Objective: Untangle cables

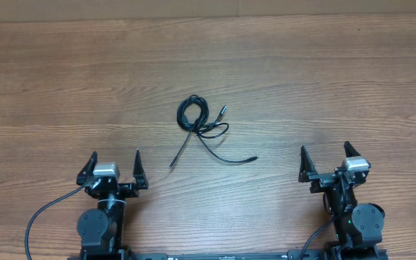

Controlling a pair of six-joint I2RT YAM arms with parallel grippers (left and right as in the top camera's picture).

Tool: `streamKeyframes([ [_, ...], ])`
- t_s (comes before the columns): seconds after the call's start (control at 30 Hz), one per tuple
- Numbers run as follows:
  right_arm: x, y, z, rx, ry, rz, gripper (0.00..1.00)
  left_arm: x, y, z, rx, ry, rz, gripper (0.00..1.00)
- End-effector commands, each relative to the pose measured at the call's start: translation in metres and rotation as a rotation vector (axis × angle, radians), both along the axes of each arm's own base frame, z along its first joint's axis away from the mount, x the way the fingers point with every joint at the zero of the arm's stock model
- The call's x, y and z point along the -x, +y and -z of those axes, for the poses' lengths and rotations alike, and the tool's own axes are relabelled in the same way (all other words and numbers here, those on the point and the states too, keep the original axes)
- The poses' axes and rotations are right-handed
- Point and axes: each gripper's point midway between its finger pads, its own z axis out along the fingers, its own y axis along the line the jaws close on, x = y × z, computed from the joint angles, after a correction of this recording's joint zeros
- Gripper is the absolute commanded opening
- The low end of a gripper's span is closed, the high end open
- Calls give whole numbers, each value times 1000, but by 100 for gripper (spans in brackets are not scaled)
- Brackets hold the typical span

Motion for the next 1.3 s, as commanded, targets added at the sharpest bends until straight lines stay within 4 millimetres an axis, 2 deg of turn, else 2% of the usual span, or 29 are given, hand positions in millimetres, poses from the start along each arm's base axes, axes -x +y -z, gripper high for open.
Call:
streamKeyframes([
  [0.0, 0, -2, 1, -2, -6, 10, 100, 0, 1, 1, -26, -1, 0, 100],
  [0.33, 0, -2, 1, -2, -6, 10, 100, 0, -2, 1, -9, -2, 12, 100],
  [0.4, 0, -2, 1, -2, -6, 10, 100, 0, -10, -3, 33, -18, 59, 99],
  [0.43, 0, -2, 1, -2, -6, 10, 100, 1, -20, -7, 33, -33, 116, 99],
  [0.47, 0, -2, 1, -2, -6, 10, 100, 5, -43, -18, 36, -67, 251, 100],
  [0.57, 0, -2, 1, -2, -6, 10, 100, 13, -65, -29, 59, -73, 385, 99],
  [0.67, 0, -2, 1, -2, -6, 10, 100, 19, -70, -38, 102, -60, 412, 100],
  [0.93, 0, -2, 1, -2, -6, 10, 100, 32, -71, -82, 122, -18, 418, 100],
  [1.03, 0, -2, 1, -2, -6, 10, 100, 34, -80, -99, 136, 23, 470, 100],
  [1.27, 0, -2, 1, -2, -6, 10, 100, 16, -93, -135, 202, 203, 552, 100],
])
